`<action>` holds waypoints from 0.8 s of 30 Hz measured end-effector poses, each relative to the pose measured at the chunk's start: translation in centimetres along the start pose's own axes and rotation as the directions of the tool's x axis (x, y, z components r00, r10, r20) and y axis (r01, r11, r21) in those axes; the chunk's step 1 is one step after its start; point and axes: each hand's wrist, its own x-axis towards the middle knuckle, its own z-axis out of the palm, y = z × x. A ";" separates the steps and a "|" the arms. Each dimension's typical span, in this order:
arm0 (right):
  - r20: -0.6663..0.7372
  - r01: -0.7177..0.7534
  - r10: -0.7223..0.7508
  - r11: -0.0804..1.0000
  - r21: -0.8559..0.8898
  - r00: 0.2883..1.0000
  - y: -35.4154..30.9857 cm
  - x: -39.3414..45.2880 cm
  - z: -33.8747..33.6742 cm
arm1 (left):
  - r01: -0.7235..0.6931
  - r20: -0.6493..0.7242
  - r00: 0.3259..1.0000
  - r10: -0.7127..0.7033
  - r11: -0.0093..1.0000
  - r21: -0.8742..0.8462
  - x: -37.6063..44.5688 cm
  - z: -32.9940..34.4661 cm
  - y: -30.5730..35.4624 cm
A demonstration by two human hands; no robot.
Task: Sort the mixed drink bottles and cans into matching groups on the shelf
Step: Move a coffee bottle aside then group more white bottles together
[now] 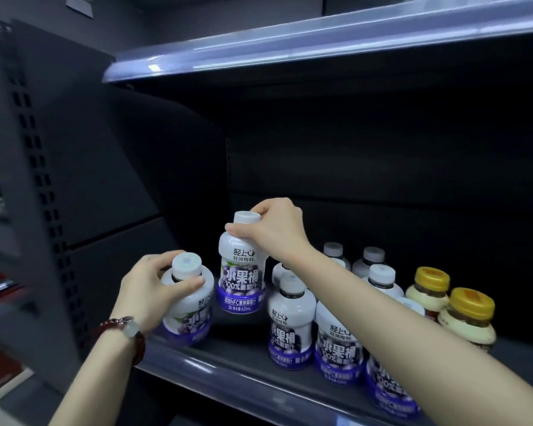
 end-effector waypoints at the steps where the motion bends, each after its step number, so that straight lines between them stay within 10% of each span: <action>1: -0.006 -0.001 0.001 1.000 -0.012 1.000 0.3 0.6 0.4 | 0.019 0.023 1.000 -0.017 0.998 -0.057 0.3 0.1 -0.4; 24: 0.175 -0.130 0.219 0.901 -0.414 0.960 5.3 5.1 4.3 | 0.111 0.511 0.854 0.093 0.929 -0.354 4.7 3.8 -3.8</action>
